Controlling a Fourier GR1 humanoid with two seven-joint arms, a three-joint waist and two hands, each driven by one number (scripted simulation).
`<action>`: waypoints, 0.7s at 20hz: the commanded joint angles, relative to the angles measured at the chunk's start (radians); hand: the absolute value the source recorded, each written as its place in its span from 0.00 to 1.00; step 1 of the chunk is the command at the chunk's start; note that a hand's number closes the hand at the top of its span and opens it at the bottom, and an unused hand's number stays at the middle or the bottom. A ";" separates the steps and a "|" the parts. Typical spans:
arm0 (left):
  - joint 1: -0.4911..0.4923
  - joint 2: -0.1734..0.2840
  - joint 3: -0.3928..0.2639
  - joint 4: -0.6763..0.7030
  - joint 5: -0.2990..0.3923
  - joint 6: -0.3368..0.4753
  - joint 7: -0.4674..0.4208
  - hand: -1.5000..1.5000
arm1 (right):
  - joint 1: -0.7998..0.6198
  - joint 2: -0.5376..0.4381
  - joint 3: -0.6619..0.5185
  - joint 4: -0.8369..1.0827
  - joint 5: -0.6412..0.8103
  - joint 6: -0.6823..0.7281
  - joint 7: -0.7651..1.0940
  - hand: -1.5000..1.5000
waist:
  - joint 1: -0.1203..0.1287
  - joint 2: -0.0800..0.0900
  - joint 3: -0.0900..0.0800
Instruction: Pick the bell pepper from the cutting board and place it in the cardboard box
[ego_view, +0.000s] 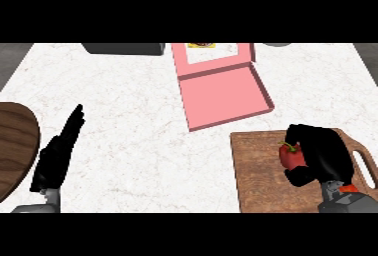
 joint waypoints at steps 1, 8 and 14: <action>-0.028 -0.007 -0.032 -0.010 0.001 -0.026 -0.009 0.50 | -0.156 -0.101 0.034 0.059 -0.075 0.061 -0.258 1.00 | 0.095 0.028 0.005; -0.058 -0.014 -0.056 -0.006 -0.007 -0.038 -0.019 0.50 | -0.324 -0.239 0.006 0.141 -0.197 0.084 -0.642 1.00 | 0.147 0.055 0.008; -0.089 -0.027 -0.064 -0.004 -0.012 -0.031 -0.005 0.50 | -0.464 -0.287 -0.101 0.301 -0.397 0.129 -0.961 1.00 | 0.136 0.055 0.009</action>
